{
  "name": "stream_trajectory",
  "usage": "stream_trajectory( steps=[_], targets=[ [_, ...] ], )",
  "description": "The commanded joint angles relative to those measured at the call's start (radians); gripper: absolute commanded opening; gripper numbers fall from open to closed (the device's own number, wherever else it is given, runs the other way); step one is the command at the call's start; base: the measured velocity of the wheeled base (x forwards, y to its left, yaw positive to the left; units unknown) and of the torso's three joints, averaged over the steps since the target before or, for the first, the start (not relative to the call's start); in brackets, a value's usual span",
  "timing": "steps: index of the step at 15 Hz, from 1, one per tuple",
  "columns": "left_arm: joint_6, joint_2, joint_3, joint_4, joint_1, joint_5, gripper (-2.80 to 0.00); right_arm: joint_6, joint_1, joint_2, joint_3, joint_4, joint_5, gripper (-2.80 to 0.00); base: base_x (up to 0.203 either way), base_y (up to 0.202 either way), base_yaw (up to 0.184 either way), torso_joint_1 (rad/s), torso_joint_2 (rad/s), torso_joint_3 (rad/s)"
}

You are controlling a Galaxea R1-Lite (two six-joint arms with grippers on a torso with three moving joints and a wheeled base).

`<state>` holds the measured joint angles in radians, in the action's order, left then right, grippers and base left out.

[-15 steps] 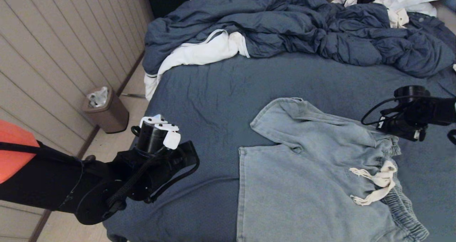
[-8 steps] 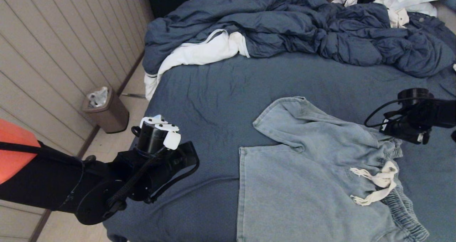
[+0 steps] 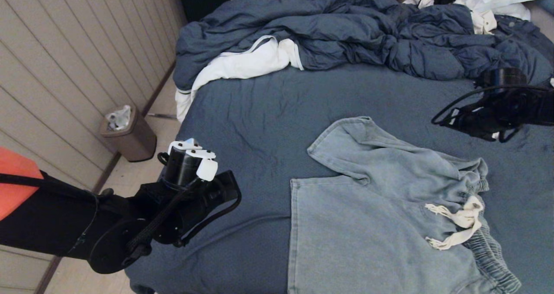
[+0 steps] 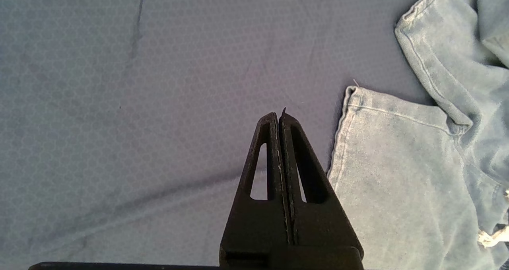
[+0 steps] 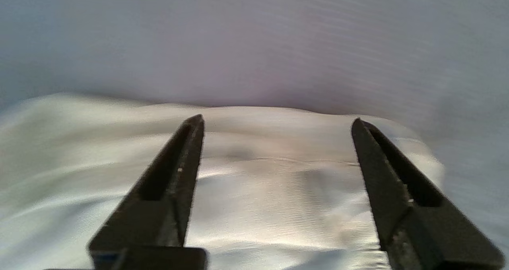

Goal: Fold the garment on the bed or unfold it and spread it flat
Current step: Unford the blue shorts

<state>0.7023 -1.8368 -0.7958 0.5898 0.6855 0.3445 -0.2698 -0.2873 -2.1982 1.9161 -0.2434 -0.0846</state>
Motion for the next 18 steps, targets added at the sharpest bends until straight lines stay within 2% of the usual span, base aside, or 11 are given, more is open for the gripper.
stream_trajectory(
  steps=[1,4,5,7,9,15,18],
  targets=[
    [0.005,0.010,0.001,0.004,0.000,0.004,-2.80,0.004,0.102,0.028,0.028,0.001,-0.012,-2.80,0.000,0.000,0.000,0.000,0.00,0.000],
    [0.005,0.018,0.011,0.006,0.000,0.007,-2.80,0.083,0.255,-0.044,0.037,0.019,-0.055,-2.80,0.000,0.000,0.000,0.000,0.00,0.000],
    [0.005,0.028,0.018,0.016,0.000,0.008,-2.80,0.109,0.303,-0.085,0.037,0.076,-0.090,-2.80,0.000,0.000,0.000,0.000,0.00,0.000],
    [0.003,0.031,0.029,0.030,0.001,0.011,-2.80,0.152,0.366,-0.156,0.038,0.176,-0.166,-2.80,0.000,0.000,0.000,0.000,0.00,0.000],
    [0.002,0.030,0.030,0.039,0.001,0.028,-2.80,0.171,0.413,-0.189,0.038,0.187,-0.215,-2.80,0.000,0.000,0.000,0.000,0.00,0.000],
    [0.002,0.022,0.036,0.041,0.000,0.028,-2.80,0.164,0.410,-0.153,0.026,0.250,-0.265,-2.80,0.000,0.000,0.000,0.000,0.00,0.000],
    [0.002,0.019,0.035,0.041,0.000,0.028,-2.80,0.153,0.409,-0.076,-0.044,0.249,-0.264,-2.80,0.000,0.000,0.000,0.000,0.00,0.000]
  ],
)
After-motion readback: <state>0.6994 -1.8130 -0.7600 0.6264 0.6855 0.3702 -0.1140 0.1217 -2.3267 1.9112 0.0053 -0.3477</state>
